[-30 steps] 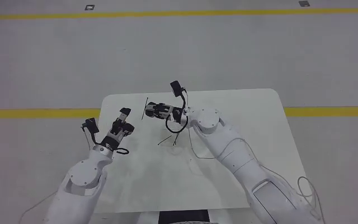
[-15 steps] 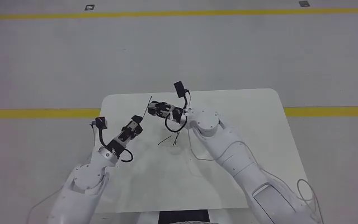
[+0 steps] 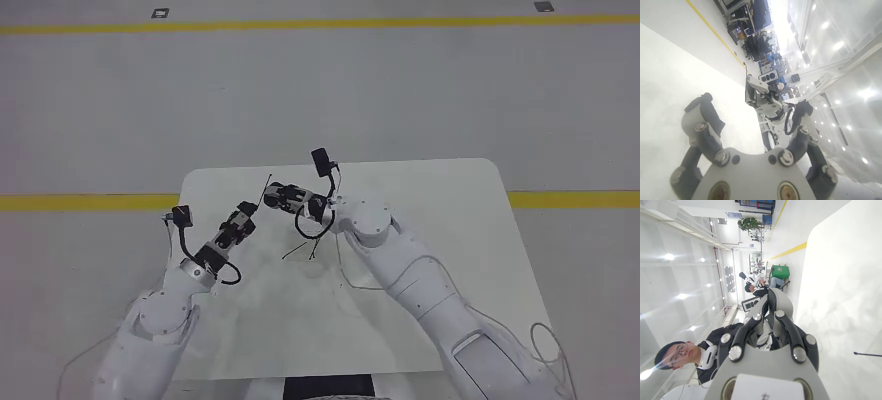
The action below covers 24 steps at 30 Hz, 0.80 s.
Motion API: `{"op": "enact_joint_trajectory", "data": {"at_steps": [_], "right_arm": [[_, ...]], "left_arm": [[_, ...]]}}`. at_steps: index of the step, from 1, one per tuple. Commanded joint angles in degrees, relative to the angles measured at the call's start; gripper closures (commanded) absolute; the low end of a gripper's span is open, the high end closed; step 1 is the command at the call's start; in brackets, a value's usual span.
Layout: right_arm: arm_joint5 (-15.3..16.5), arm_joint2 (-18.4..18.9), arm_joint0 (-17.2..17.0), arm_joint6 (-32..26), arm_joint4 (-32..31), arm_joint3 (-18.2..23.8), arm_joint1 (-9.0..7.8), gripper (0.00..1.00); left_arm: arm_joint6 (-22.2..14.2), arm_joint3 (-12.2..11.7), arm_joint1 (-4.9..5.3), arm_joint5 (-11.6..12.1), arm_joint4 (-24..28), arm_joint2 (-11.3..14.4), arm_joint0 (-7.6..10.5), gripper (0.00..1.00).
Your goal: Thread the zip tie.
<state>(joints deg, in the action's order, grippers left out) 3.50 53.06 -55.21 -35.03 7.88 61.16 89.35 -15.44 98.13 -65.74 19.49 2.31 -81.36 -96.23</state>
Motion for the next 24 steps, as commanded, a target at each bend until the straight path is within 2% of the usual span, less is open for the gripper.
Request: {"op": "enact_joint_trajectory", "data": {"at_steps": [1, 8, 19, 21, 22, 24], "right_arm": [[-0.14, -0.03, -0.12, -0.05, 0.18, 0.14, 0.01, 1.0], [-0.18, -0.05, -0.11, 0.01, 0.1, 0.17, 0.0, 1.0], [-1.2, 0.45, -2.15, 1.64, -1.47, 3.04, -0.48, 1.0], [-1.32, 0.79, -2.54, 1.67, -1.55, 3.54, -0.64, 1.0], [-1.37, 1.03, -2.79, 1.64, -1.55, 3.87, -0.74, 1.0], [-1.42, 1.38, -3.15, 1.58, -1.51, 4.32, -0.89, 1.0]], "left_arm": [[0.17, -0.6, -0.13, -0.01, 0.42, 0.67, 0.92, 0.0], [0.26, -0.6, -0.14, -0.09, 0.38, 0.7, 0.96, 0.0], [1.43, -0.72, -0.23, -0.01, -3.97, 2.77, 1.52, 0.0], [1.53, -0.68, -0.22, -0.01, -3.84, 2.81, 1.48, 0.15], [1.66, -0.66, -0.22, -0.01, -3.69, 2.85, 1.43, 0.18], [1.74, -0.68, -0.21, -0.01, -3.62, 2.91, 1.36, 0.39]]}}
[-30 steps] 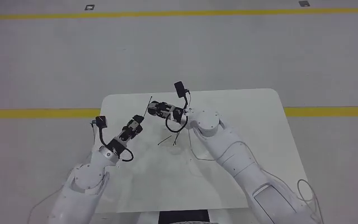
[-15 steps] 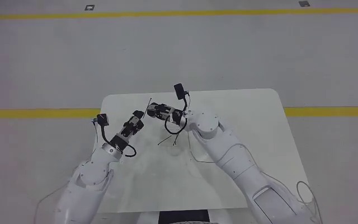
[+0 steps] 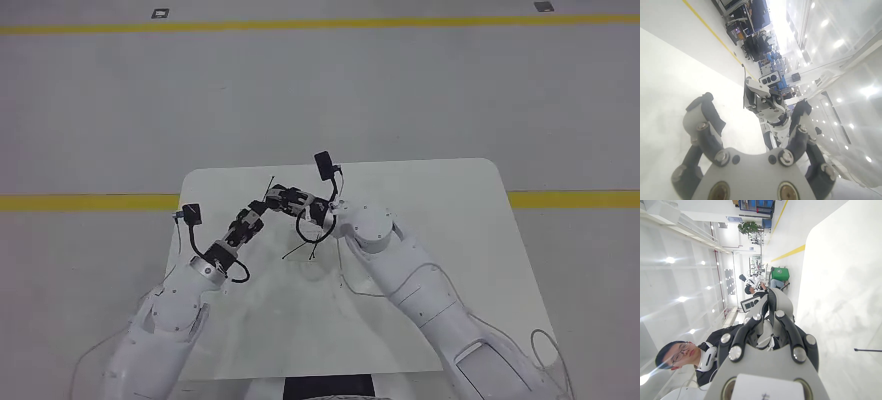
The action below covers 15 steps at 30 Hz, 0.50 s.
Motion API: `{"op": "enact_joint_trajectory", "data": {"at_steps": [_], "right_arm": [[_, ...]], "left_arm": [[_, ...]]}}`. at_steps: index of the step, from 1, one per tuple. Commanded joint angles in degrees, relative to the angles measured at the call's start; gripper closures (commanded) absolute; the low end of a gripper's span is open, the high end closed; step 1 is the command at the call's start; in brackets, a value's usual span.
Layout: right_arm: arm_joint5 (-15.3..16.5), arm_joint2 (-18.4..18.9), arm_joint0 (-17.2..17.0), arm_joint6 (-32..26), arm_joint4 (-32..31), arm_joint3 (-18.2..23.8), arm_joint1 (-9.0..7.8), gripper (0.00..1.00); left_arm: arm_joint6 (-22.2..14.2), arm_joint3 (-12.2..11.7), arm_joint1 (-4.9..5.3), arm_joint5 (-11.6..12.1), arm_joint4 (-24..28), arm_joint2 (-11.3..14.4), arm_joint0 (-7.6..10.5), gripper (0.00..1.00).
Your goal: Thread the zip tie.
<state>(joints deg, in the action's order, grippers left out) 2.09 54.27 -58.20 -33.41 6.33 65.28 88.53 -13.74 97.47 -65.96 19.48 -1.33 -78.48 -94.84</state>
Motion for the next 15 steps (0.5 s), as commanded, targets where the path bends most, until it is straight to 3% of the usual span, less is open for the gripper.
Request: {"op": "enact_joint_trajectory", "data": {"at_steps": [1, 4, 15], "right_arm": [[-0.05, 0.36, -0.36, -0.11, 0.05, 0.46, -0.16, 1.0], [-0.17, 0.72, -0.69, -0.16, 0.01, 0.9, -0.33, 1.0], [0.74, 1.42, -1.73, -0.89, 0.66, 1.98, -0.77, 1.0]], "left_arm": [[0.2, -0.15, 0.02, 0.0, -0.12, 0.05, -0.07, 0.45], [0.42, -0.33, 0.02, 0.0, -0.08, 0.15, -0.04, 0.58], [0.02, -0.24, 0.13, 0.0, -0.17, 0.68, -0.09, 0.65]]}}
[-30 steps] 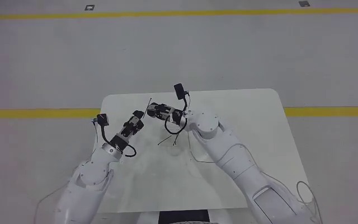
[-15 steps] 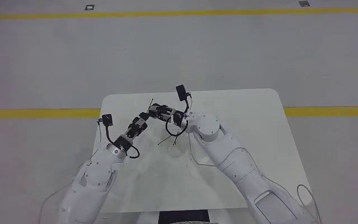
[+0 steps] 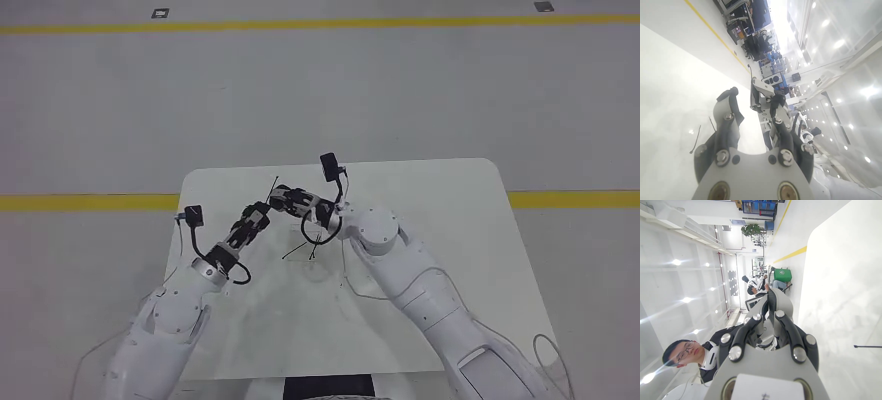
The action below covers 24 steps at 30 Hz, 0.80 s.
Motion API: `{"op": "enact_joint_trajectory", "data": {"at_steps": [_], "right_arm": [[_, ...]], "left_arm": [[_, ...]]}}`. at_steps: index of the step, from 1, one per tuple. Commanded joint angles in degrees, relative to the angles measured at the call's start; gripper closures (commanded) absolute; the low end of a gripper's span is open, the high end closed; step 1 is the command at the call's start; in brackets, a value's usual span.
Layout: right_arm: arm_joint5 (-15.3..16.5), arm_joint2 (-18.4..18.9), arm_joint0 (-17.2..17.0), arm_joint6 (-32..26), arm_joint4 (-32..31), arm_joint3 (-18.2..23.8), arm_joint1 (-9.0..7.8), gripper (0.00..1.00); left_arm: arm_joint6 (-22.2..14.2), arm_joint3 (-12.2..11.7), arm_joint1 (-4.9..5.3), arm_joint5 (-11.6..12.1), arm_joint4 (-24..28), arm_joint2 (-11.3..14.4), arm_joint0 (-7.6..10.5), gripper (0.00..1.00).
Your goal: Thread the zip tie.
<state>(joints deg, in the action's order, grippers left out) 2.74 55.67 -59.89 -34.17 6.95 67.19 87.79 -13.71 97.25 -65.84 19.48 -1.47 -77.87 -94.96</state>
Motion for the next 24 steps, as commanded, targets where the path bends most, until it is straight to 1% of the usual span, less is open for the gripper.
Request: {"op": "enact_joint_trajectory", "data": {"at_steps": [1, 4, 8, 10, 15, 21, 24], "right_arm": [[0.19, 0.02, -0.07, -0.31, 0.08, 0.12, -0.06, 1.0], [0.51, -0.04, -0.16, -0.99, 0.39, 0.22, -0.13, 1.0], [0.95, -0.17, -0.12, -1.67, 0.91, 0.08, -0.16, 1.0], [1.2, -0.29, -0.06, -1.86, 1.16, 0.0, -0.16, 1.0], [1.74, -0.57, 0.08, -2.08, 1.73, -0.15, -0.13, 1.0], [2.3, -0.82, 0.24, -2.18, 2.4, -0.39, -0.1, 1.0], [2.78, -0.91, 0.26, -2.23, 2.94, -0.5, -0.07, 1.0]], "left_arm": [[-0.01, -0.02, 0.01, 0.0, -0.02, 0.12, 0.06, 0.65], [0.1, -0.03, 0.03, 0.0, -0.1, 0.25, 0.13, 0.64], [0.31, -0.06, 0.04, 0.0, 0.01, 0.39, 0.18, 0.67], [0.33, -0.08, 0.05, 0.0, 0.15, 0.46, 0.23, 0.71], [0.09, -0.11, 0.06, 0.0, 0.89, 0.66, 0.45, 0.74], [-0.11, -0.18, 0.07, 0.0, 1.64, 0.8, 0.62, 0.75], [-0.15, -0.4, 0.06, 0.0, 2.22, 0.79, 0.67, 0.78]]}}
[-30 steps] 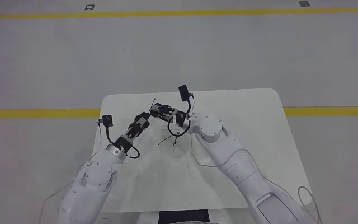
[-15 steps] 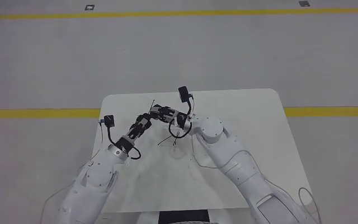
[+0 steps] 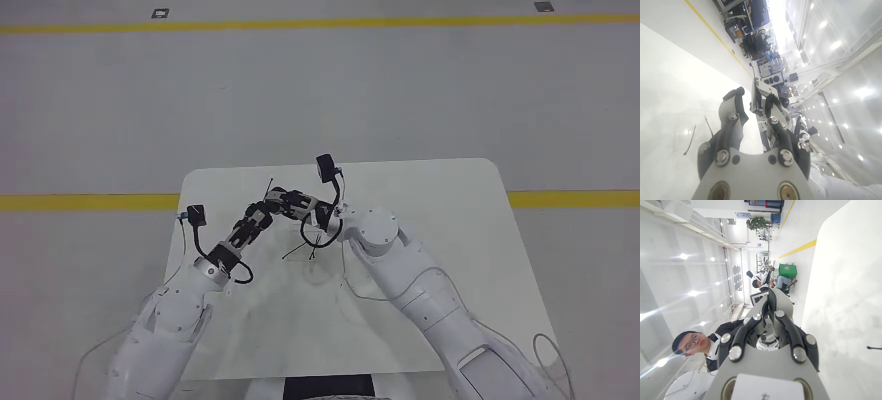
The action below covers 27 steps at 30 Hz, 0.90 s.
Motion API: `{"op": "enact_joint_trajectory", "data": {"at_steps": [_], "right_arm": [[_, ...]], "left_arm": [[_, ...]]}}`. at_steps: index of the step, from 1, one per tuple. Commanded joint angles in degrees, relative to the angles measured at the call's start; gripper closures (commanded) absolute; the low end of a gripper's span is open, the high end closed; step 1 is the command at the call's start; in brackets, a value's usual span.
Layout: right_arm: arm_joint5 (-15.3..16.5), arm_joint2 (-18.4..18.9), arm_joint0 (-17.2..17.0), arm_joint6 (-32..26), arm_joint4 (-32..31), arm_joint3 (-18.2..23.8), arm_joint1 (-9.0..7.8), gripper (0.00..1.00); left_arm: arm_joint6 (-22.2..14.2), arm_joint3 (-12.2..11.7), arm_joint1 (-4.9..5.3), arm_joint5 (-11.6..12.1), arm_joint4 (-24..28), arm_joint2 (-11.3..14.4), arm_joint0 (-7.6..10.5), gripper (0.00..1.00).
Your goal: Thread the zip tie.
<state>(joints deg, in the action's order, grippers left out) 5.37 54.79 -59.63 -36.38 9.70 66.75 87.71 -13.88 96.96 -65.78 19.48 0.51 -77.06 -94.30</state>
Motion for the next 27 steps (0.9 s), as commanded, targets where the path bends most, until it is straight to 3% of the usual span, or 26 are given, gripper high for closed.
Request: {"op": "enact_joint_trajectory", "data": {"at_steps": [1, 8, 27], "right_arm": [[0.26, -0.05, 0.02, -0.03, 0.34, -0.12, 0.02, 1.0], [0.56, -0.42, 0.33, -0.13, 0.99, -0.62, 0.09, 1.0], [1.19, -0.79, 0.85, 0.43, 1.42, -1.52, 0.09, 1.0]], "left_arm": [[0.07, -0.2, -0.01, 0.0, 0.34, -0.02, 0.04, 0.79], [0.07, -0.54, -0.05, 0.0, 1.14, 0.04, 0.23, 1.0], [-1.05, -0.75, -0.08, 0.0, 2.35, -0.12, 0.45, 1.0]]}}
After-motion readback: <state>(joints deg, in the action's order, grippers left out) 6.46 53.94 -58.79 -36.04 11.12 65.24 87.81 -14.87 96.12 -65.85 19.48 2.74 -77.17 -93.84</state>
